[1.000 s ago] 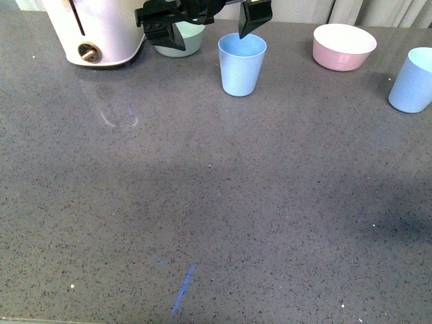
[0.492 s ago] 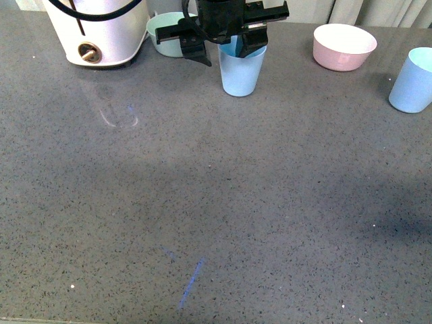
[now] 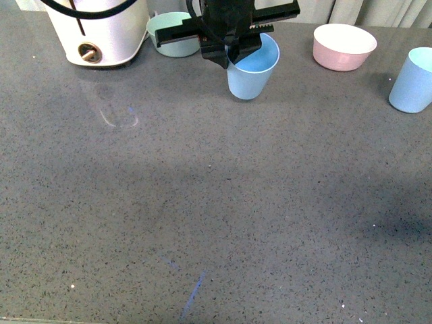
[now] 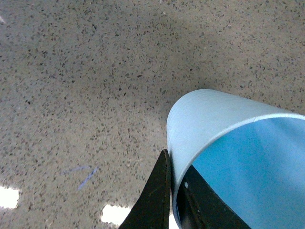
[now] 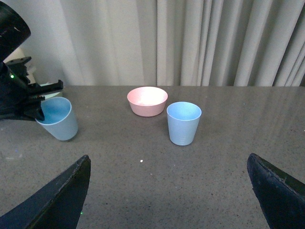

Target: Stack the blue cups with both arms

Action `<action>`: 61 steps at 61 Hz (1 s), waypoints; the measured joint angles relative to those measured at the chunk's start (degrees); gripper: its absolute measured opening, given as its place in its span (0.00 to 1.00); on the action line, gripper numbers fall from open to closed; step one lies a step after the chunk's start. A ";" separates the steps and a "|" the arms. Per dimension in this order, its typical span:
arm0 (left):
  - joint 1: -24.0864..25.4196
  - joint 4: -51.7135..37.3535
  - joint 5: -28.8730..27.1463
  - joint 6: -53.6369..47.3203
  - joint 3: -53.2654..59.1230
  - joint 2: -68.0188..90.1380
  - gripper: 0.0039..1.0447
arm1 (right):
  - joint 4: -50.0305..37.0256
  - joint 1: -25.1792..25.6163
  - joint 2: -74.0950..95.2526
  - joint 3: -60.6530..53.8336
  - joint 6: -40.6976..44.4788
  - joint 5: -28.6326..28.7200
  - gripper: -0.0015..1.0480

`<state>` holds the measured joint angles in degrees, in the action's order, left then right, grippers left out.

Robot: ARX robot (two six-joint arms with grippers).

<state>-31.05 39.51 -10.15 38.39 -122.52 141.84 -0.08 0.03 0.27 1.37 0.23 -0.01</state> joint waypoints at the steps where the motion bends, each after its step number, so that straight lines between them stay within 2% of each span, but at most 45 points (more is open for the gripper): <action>1: -0.09 -0.04 0.00 0.17 0.39 -0.42 0.02 | 0.00 0.00 0.00 0.00 0.00 0.00 0.91; 27: -6.36 -4.07 -0.20 2.91 16.85 -11.45 0.02 | 0.00 0.00 0.00 0.00 0.00 0.00 0.91; 61: -8.57 -1.25 -3.32 2.99 16.65 -7.61 0.02 | 0.00 0.00 0.02 0.00 0.00 0.00 0.91</action>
<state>-39.62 38.26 -13.47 41.39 -105.86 134.23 -0.08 0.03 0.30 1.37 0.23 -0.01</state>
